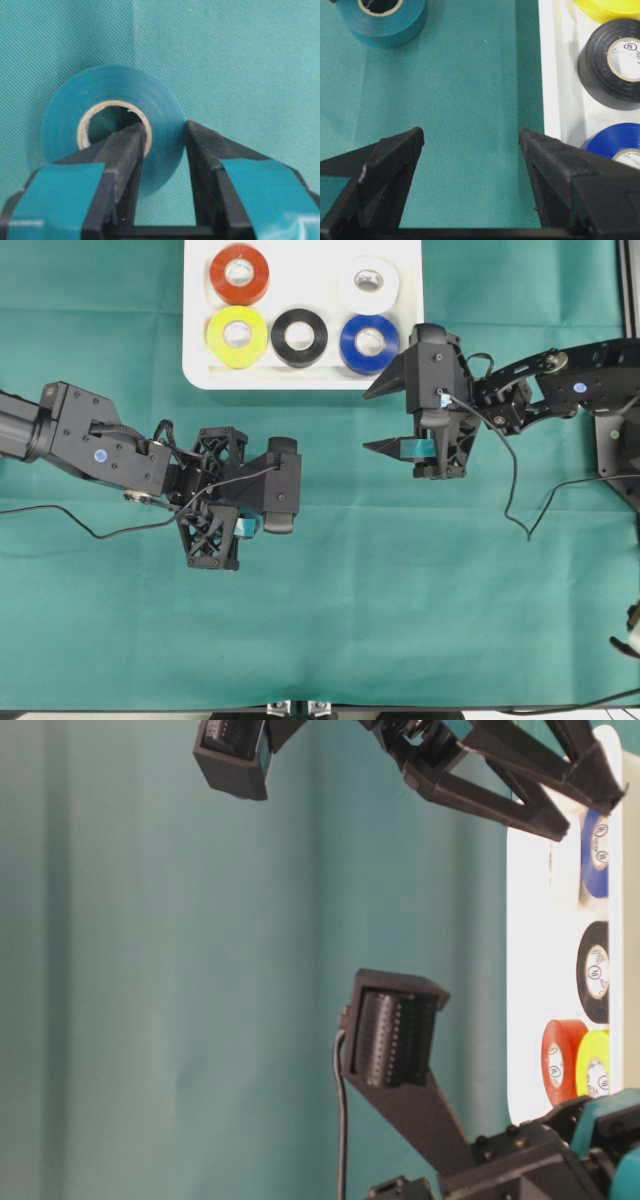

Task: Put the tape alternately from left to right into the white case.
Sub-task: 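Grip the teal roll through its hole with the left gripper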

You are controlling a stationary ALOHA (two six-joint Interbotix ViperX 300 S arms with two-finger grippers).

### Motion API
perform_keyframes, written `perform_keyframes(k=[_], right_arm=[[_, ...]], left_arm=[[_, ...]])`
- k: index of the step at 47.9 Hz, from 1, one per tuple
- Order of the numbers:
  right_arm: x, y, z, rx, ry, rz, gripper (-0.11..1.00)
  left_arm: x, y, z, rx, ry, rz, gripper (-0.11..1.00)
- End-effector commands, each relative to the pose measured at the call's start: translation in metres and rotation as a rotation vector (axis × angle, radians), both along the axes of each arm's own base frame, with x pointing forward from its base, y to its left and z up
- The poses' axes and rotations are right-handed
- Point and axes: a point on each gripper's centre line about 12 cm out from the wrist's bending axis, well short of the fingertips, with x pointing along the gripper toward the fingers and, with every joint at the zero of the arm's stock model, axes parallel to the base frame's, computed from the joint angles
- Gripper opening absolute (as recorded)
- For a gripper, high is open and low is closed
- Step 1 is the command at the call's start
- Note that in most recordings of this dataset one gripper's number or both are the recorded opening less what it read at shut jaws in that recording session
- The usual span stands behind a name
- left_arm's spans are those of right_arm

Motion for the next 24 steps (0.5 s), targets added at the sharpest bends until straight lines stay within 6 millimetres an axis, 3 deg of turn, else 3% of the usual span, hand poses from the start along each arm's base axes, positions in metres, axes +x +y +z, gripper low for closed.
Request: perform_keyframes(k=[1,24], right_arm=[[0.0013,0.0011,0.0084,0.000,-0.028,0.007,0.82],[0.0013,0.0014,0.0083,-0.001,-0.027,0.008,0.82]], left_arm=[[0.0066,-0.0026,0.0132,-0.005,-0.033,-0.006,-0.04],[0.0062,-0.0018,0.0166,-0.004,-0.037,-0.006,-0.04]])
